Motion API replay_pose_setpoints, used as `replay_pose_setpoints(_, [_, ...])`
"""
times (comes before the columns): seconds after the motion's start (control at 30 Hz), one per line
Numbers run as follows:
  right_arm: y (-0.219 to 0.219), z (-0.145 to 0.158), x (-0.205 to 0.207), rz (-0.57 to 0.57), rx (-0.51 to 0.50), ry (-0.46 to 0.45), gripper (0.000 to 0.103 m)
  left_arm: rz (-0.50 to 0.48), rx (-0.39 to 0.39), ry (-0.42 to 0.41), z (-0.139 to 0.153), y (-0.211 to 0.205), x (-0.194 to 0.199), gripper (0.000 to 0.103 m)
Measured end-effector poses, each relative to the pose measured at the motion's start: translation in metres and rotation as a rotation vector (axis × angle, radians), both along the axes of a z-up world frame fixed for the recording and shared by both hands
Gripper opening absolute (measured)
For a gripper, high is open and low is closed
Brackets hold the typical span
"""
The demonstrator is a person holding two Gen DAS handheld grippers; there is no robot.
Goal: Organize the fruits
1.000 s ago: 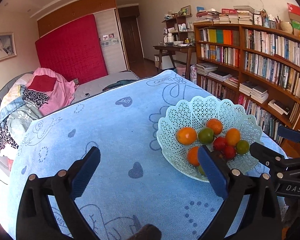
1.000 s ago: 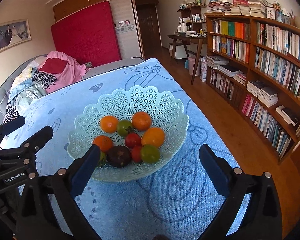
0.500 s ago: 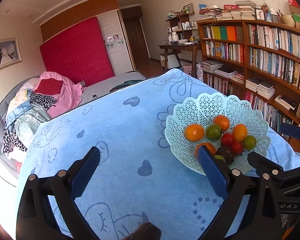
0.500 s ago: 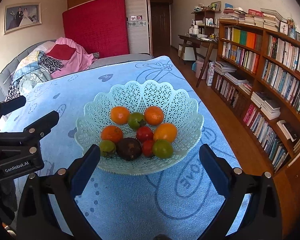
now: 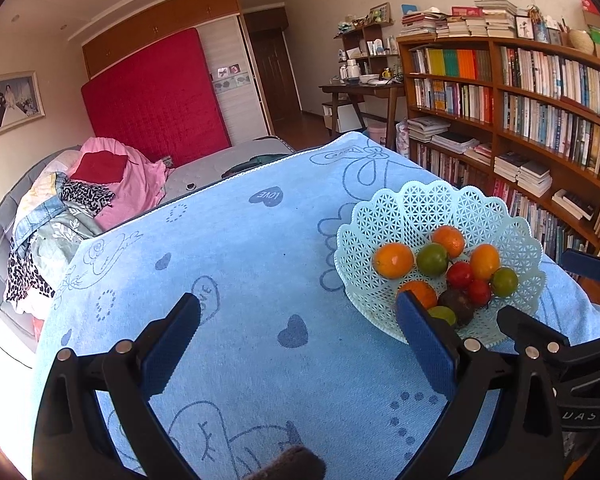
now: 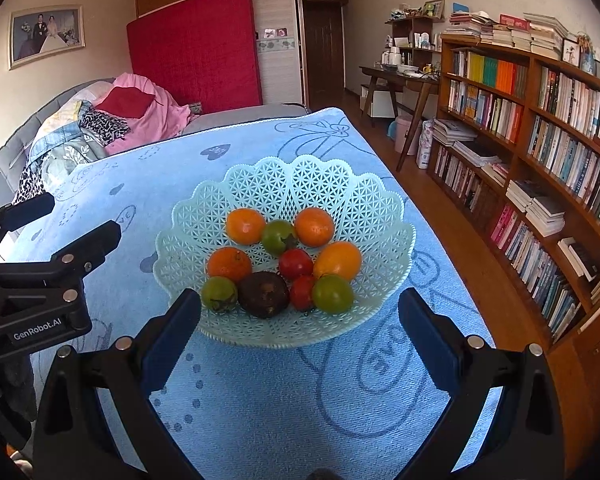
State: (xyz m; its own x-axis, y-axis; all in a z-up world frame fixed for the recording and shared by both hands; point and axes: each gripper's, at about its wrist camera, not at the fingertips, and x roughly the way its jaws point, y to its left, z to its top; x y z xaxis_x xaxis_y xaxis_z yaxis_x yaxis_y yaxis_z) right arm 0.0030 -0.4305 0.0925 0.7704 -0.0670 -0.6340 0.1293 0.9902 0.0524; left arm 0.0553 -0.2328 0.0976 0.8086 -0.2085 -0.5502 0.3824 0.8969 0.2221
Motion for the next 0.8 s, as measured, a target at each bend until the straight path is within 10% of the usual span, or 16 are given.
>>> replay_pose_setpoints(0.8, [0.0017,0.0016,0.0002,-0.003,-0.002,0.000,0.100,-0.002,0.010,-0.002,-0.0008,-0.0023,-0.0029,0.097])
